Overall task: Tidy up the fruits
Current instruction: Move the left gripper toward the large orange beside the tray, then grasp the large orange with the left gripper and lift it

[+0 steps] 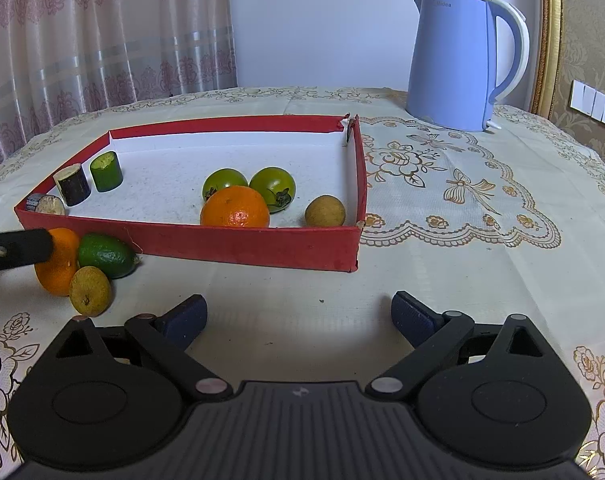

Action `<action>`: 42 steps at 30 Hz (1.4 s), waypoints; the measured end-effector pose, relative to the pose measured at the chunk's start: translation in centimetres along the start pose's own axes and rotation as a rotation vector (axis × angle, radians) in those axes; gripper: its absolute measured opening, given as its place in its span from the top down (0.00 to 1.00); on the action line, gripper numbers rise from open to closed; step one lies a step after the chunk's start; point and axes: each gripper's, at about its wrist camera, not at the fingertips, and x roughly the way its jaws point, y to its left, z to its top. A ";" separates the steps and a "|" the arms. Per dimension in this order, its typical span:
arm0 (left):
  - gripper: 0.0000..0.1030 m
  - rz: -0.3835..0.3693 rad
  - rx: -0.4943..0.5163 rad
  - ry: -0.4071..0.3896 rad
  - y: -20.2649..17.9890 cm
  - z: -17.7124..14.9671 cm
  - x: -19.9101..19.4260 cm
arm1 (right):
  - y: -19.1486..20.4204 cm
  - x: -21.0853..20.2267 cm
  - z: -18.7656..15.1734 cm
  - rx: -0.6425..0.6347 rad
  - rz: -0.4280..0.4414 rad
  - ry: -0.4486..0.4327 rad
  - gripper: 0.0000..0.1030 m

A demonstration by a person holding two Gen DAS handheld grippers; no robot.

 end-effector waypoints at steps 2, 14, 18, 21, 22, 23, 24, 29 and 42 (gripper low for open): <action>0.00 0.018 0.006 0.023 0.0 -0.2 0.7 | 0.0 0.0 0.0 0.000 0.000 0.000 0.04; 0.34 -0.007 0.064 0.013 -0.8 -0.8 0.8 | 0.0 0.0 0.0 0.000 0.000 0.000 0.04; 0.51 -0.041 0.101 0.007 -1.5 -0.7 0.6 | 0.0 0.0 0.0 0.000 0.000 0.000 0.03; 0.64 -0.070 0.117 0.013 -1.9 -0.6 0.5 | 0.0 0.0 0.0 0.000 0.000 0.000 0.03; 0.64 -0.066 0.123 0.014 -2.0 -0.6 0.5 | 0.0 0.0 0.0 0.000 0.000 0.000 0.04; 0.64 -0.064 0.127 0.012 -2.1 -0.6 0.5 | 0.0 0.0 0.0 0.000 -0.001 0.000 0.04; 0.64 -0.064 0.129 0.010 -2.1 -0.7 0.5 | 0.0 0.0 0.0 0.000 -0.001 0.000 0.03; 0.65 -0.059 0.128 0.007 -2.0 -0.8 0.3 | 0.0 0.0 0.0 0.000 -0.001 -0.001 0.03; 0.65 -0.035 0.155 -0.035 -1.7 -0.4 -1.4 | 0.0 0.0 0.0 -0.001 -0.001 -0.001 0.03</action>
